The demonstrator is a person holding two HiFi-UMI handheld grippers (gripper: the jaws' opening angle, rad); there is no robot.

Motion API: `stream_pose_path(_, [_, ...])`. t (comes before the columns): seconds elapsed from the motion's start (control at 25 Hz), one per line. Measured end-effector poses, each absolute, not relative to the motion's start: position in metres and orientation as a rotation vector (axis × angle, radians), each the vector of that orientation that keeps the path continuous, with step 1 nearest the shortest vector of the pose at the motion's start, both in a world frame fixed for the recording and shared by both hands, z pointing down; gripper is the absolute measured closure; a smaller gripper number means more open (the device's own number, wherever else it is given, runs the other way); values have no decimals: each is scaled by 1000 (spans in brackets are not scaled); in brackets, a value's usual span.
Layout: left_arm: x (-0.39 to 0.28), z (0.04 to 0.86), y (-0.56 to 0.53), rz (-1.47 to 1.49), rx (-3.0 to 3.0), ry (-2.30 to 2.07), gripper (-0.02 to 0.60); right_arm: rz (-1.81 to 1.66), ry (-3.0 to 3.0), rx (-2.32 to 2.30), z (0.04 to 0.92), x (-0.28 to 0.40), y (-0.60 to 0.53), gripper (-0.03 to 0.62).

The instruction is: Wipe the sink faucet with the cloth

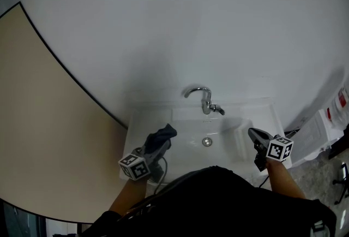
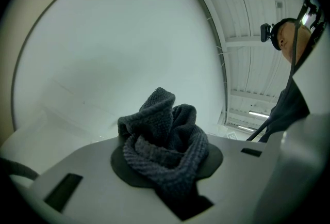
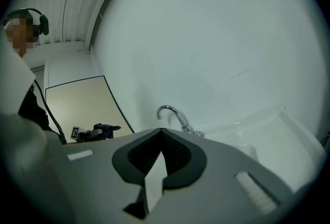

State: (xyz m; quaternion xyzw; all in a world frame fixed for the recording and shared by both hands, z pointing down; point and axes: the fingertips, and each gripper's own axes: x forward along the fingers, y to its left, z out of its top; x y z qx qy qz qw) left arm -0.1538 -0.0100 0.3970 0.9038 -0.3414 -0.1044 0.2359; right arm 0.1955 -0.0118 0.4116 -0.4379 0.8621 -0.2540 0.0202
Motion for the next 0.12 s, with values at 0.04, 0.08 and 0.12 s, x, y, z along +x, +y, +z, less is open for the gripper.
stream_pose_path(0.04, [-154,397,-10,-285,2477,-939,468,-790,2679,-1353,412,194,-13,594])
stream_pose_path(0.08, [-155,396,-10,-285,2475,-942,469,-793,2683,-1347,412,192,-14,594])
stream_pose_path(0.12, [-156,396,-11,-284,2472,-946,469,-795,2688,-1341,412,191,-15,594])
